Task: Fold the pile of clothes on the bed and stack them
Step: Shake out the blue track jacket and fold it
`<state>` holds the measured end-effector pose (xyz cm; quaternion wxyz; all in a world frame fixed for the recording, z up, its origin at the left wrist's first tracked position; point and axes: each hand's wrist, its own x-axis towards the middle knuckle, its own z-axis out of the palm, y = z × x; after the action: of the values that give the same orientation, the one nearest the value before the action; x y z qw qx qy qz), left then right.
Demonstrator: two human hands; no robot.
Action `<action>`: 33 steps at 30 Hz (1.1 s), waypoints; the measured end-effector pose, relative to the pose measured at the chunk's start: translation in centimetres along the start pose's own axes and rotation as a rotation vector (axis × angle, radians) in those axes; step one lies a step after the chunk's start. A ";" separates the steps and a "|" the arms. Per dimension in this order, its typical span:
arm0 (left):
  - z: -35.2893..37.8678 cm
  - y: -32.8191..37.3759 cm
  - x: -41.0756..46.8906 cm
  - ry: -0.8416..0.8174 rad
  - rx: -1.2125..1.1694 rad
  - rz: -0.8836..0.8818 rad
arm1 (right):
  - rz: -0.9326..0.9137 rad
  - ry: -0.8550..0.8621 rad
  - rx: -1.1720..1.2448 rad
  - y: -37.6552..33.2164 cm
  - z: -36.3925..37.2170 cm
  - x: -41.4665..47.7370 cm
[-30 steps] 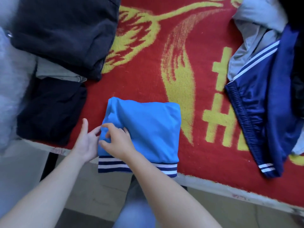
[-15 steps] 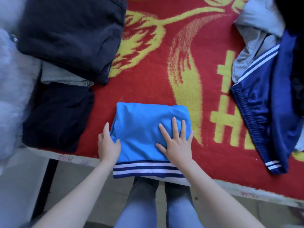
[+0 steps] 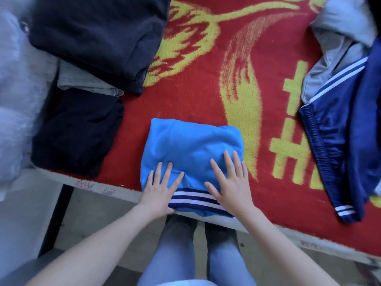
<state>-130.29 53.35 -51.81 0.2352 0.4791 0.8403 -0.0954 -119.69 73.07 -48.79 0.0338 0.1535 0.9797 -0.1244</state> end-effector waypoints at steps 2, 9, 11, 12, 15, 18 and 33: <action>0.3 0.3 0.0 -0.007 -0.008 -0.011 | -0.150 0.106 -0.071 -0.4 2.1 -4.2; 2.0 2.1 -0.9 0.124 0.121 -0.046 | -0.215 -0.195 -0.231 2.0 4.8 -6.3; 3.0 2.4 -1.5 0.281 0.139 -0.045 | -0.251 -0.158 -0.219 2.7 5.0 -6.1; 3.3 2.6 -1.8 0.333 0.127 -0.054 | -0.263 -0.139 -0.205 2.9 5.1 -6.1; 3.9 2.6 -1.8 0.381 0.165 -0.102 | -0.276 -0.100 -0.177 3.1 5.3 -6.2; 3.9 1.8 -0.9 0.437 0.196 -0.050 | -0.314 -0.033 -0.149 3.4 5.4 -6.2; -3.8 1.2 0.3 0.296 -0.029 -0.026 | -0.389 0.077 -0.021 5.4 0.7 -3.0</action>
<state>-130.58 55.64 -48.54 0.1144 0.4734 0.8733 -0.0144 -115.16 76.99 -50.42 -0.0266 -0.0343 0.9927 -0.1122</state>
